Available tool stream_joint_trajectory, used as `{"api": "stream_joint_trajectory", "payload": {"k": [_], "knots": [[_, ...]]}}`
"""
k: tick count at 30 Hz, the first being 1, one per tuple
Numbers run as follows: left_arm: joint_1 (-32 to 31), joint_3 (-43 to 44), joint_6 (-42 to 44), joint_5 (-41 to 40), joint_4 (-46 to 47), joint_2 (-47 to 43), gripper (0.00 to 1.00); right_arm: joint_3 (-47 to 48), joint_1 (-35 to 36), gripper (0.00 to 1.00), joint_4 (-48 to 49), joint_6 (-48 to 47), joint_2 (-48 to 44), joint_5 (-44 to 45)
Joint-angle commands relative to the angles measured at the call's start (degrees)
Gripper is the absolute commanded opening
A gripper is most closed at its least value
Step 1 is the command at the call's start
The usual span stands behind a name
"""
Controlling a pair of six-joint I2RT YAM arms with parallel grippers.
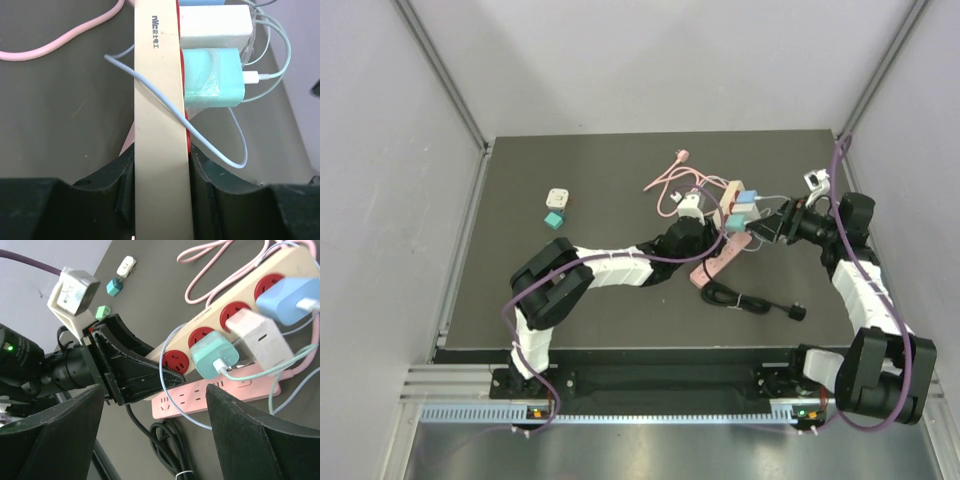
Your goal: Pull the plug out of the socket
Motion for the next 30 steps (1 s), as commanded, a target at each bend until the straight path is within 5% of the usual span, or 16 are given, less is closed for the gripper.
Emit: {"api": "stream_joint_trajectory", "payload": {"k": [1, 10, 18, 30], "knots": [[0.1, 0.5, -2.8, -1.8, 16.2, -6.7, 0.00, 0.8, 2.1, 0.81, 2.1, 2.0, 0.6, 2.1], [0.2, -0.9, -3.7, -1.7, 18.3, -6.4, 0.00, -1.7, 2.5, 0.80, 5.1, 8.0, 0.0, 4.6], [0.1, -2.3, -6.7, -1.7, 23.3, -5.4, 0.00, -1.4, 3.2, 0.77, -6.6, 10.2, 2.8, 18.8], [-0.7, -0.8, -7.9, -1.3, 25.0, -2.7, 0.00, 0.3, 8.6, 0.71, 0.7, 18.6, 9.2, 16.9]]}}
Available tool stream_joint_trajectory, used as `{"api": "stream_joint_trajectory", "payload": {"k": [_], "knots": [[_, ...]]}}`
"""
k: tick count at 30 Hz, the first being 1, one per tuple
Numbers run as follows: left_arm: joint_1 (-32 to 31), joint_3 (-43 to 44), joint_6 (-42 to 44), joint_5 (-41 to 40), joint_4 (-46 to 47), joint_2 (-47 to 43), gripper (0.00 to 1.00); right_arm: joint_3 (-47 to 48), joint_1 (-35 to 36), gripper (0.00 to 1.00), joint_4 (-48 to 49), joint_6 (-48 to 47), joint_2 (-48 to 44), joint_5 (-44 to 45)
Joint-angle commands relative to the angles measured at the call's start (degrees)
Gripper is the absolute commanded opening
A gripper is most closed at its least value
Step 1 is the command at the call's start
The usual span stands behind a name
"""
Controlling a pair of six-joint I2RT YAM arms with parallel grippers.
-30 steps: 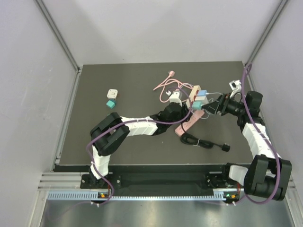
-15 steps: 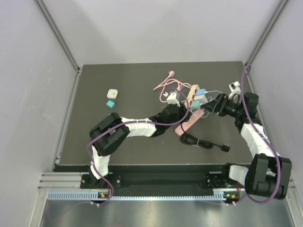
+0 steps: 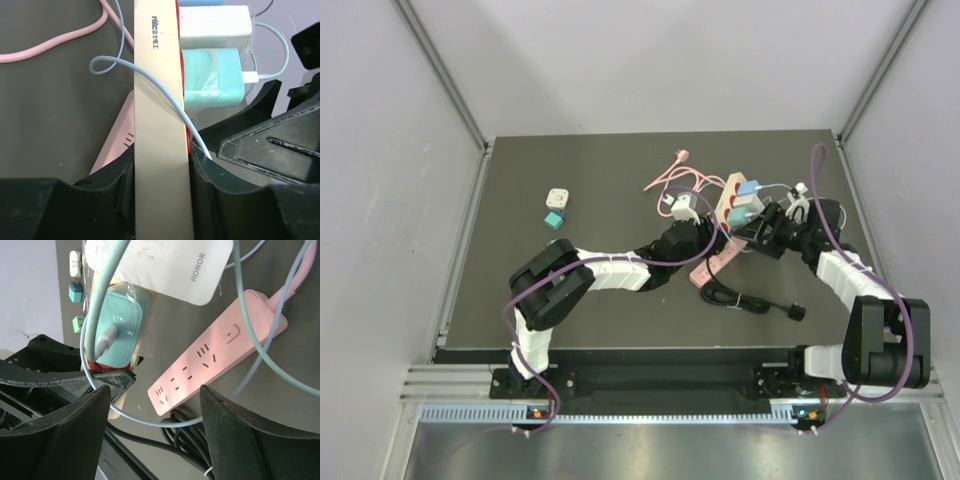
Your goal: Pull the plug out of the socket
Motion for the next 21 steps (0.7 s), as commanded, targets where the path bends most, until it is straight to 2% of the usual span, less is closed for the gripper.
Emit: {"api": "stream_joint_trajectory", "payload": {"k": [1, 10, 17, 19, 21], "knots": [[-0.3, 3.3, -1.0, -0.5, 14.5, -2.0, 0.00, 2.0, 1.0, 0.71, 5.6, 4.0, 0.2, -0.6], [-1.5, 4.5, 0.9, -0.5, 14.2, -1.4, 0.00, 3.9, 1.2, 0.71, 8.8, 9.9, 1.9, -2.1], [-3.0, 5.1, 6.2, -2.2, 14.1, -1.9, 0.00, 6.0, 1.4, 0.69, 9.3, 13.2, 3.8, -1.5], [-3.2, 5.0, 7.2, -2.4, 13.9, -1.9, 0.00, 6.3, 1.4, 0.68, 10.0, 13.9, 3.4, -0.5], [-3.5, 4.6, 8.4, -2.9, 13.9, -1.9, 0.00, 7.0, 1.4, 0.61, 8.5, 13.5, 3.5, 0.7]]}}
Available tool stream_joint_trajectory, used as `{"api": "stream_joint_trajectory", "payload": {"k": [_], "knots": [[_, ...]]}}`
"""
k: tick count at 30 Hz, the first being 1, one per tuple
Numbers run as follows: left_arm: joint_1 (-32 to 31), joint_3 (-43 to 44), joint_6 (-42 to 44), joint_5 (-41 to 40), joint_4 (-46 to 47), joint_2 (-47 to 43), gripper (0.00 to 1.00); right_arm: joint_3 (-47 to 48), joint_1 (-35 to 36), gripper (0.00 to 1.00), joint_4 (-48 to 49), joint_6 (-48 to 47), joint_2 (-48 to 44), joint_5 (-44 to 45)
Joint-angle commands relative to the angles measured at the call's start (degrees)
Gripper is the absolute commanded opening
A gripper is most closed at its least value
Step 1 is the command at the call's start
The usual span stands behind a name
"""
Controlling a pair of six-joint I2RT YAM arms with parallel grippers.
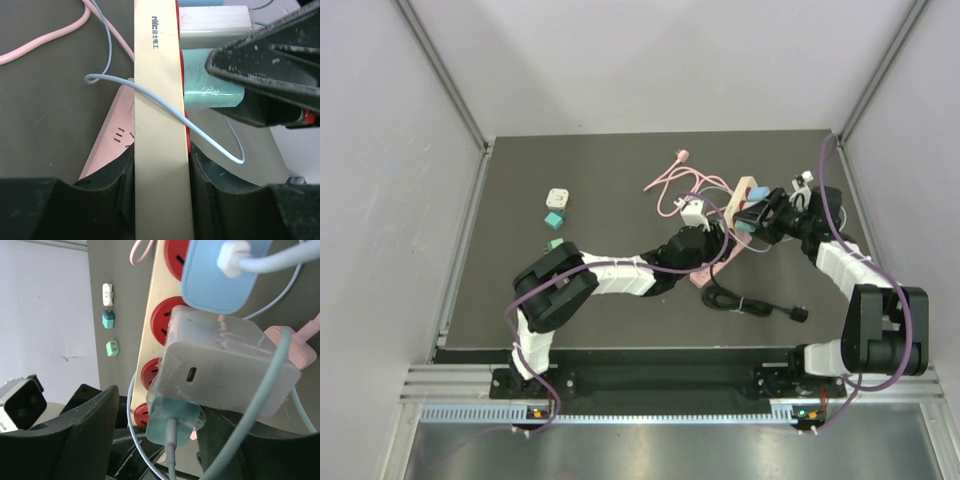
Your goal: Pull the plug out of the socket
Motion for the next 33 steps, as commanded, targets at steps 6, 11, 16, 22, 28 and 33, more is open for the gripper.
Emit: {"api": "stream_joint_trajectory", "payload": {"k": [6, 11, 16, 22, 28, 33], "knots": [[-2.1, 3.8, 7.2, -4.2, 12.9, -3.0, 0.00, 3.7, 0.8, 0.43, -2.2, -1.3, -1.0, 5.0], [-3.5, 4.4, 11.1, -6.8, 11.6, -3.1, 0.00, 3.4, 0.7, 0.18, -3.6, -3.1, -2.6, 8.0], [-4.9, 5.1, 15.9, -11.6, 9.9, -2.9, 0.00, 3.7, 0.7, 0.00, -4.5, -5.9, -4.7, 9.8], [-6.8, 7.3, 23.0, -15.5, 7.1, -0.6, 0.00, 7.0, 1.2, 0.00, -10.2, -12.0, -6.9, 12.7], [-7.5, 8.1, 25.4, -18.2, 4.7, 1.6, 0.00, 10.5, 1.3, 0.00, -15.0, -18.2, -6.3, 12.2], [-6.4, 4.5, 22.0, -16.2, 6.7, -0.6, 0.00, 8.1, -2.0, 0.00, -10.7, -23.0, -7.1, -1.9]]}}
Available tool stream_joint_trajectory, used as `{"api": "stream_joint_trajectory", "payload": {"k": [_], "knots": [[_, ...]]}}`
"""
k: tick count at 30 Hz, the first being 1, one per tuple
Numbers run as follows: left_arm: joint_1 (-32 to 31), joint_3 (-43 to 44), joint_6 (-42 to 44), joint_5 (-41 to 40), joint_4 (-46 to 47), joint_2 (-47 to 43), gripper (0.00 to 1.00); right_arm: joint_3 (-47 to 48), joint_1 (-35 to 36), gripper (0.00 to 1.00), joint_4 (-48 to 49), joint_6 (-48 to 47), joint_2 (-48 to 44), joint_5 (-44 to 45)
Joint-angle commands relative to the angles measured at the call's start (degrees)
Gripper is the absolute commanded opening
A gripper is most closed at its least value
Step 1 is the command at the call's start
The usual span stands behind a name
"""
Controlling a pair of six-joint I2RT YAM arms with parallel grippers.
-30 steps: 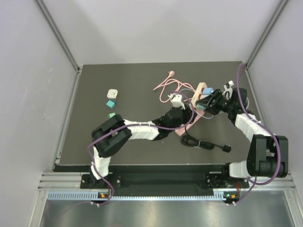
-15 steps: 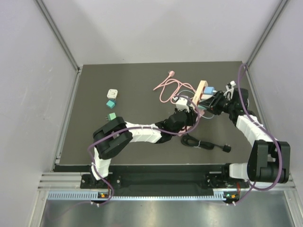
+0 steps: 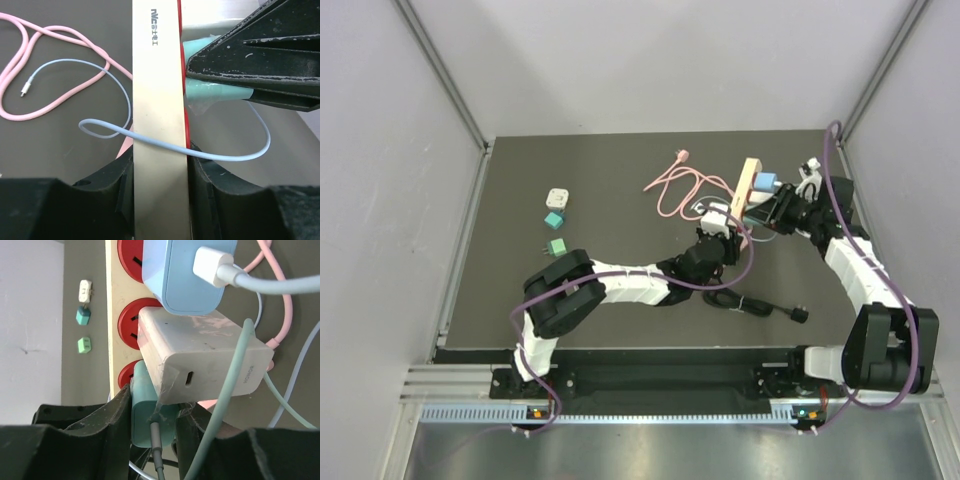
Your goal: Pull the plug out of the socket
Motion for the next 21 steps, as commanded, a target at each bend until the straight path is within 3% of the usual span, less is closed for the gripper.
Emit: {"api": "stream_joint_trajectory", "payload": {"k": [1, 5, 9, 15, 21], "knots": [[0.9, -1.3, 0.7, 1.5, 6.0, -3.9, 0.00, -0.7, -2.2, 0.00, 5.4, -9.0, -2.1, -8.9], [3.6, -5.8, -7.6, 6.2, 9.6, -6.9, 0.00, -4.9, -7.0, 0.00, 13.6, -4.5, -0.8, -19.9], [4.7, -7.4, -11.3, 8.9, 13.0, -9.0, 0.00, -6.6, -10.0, 0.00, 15.4, -4.4, 0.9, -23.0], [4.8, -7.0, -12.3, 8.1, 12.8, -9.4, 0.00, -5.4, -9.8, 0.00, 12.9, -4.6, -0.8, -18.3], [4.8, -3.8, -12.2, 7.1, 6.7, -6.3, 0.00, 1.3, -8.1, 0.00, -1.7, -11.9, -2.3, -10.3]]}}
